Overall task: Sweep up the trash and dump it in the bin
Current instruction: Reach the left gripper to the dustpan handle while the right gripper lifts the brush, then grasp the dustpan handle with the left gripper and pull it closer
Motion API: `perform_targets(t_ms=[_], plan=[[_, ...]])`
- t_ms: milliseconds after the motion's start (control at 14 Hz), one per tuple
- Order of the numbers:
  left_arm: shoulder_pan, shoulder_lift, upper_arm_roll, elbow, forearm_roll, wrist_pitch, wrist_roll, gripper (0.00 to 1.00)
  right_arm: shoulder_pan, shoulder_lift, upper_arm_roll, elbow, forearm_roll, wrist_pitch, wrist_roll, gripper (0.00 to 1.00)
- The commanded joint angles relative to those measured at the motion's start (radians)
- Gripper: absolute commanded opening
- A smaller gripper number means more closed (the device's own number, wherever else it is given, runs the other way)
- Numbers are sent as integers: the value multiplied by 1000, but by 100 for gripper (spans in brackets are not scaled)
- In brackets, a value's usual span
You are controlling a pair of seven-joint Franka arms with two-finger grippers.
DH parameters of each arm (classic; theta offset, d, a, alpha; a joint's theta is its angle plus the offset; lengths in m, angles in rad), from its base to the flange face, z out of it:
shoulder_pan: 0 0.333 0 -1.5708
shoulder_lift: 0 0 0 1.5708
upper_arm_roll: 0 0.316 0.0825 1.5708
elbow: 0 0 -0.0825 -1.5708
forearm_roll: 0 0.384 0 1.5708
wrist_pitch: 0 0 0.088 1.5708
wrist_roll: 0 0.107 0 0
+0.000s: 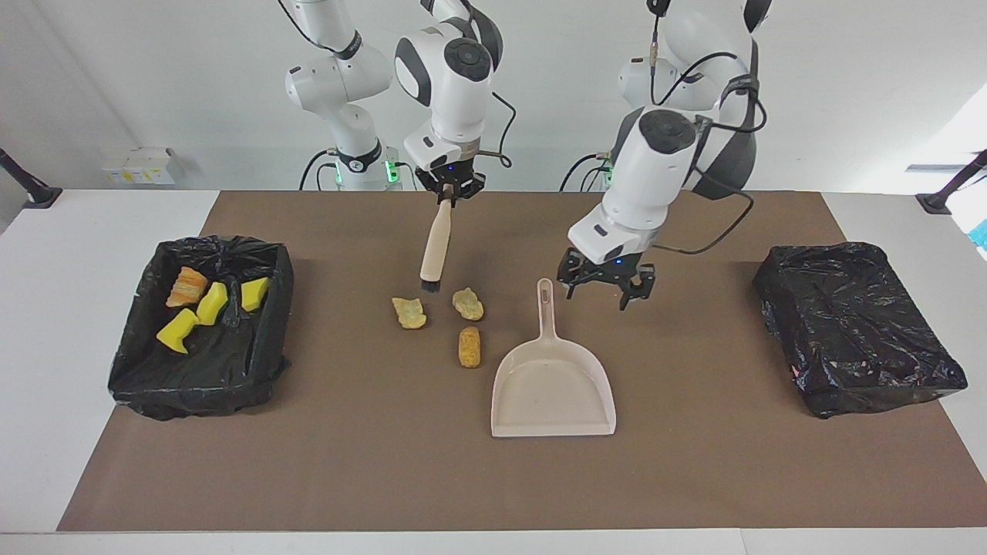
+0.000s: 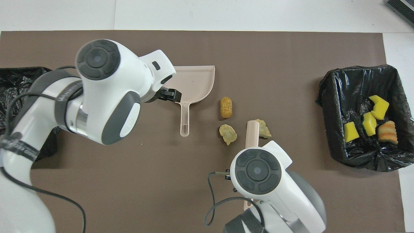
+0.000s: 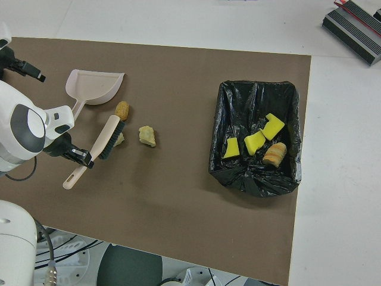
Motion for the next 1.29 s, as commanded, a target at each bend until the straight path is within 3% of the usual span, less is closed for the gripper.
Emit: perform_targets(t_ms=[0,215,501,716,788,931,1003,1074,1218], plan=[[-46,24,14,-10,24,21,-70,100,-122,-31,8,-18,16,-14,-196,0],[-73,27,14,-100,20,93,-137,100,-216,-30,8,-35,12,13,-301,0],[-113,13,14,-211,20,113,-192,100,-309,-85,6,-166,21,160,-390,0],[-113,16,14,-205,20,115,-195,100,-377,-114,5,-258,25,253,-509,0],[-113,16,14,-205,20,113,-200,83,-377,-122,5,-292,50,288,-514,0],[-117,17,14,-200,20,116,-203,75,-374,-124,5,-328,71,343,-519,0],[-117,19,14,-193,26,118,-201,64,-366,-119,6,-328,72,351,-519,0],[-117,19,14,-188,31,115,-201,46,-365,-116,6,-326,70,356,-520,0],[-110,19,16,-170,35,90,-197,0,-365,-116,6,-328,72,360,-529,0]])
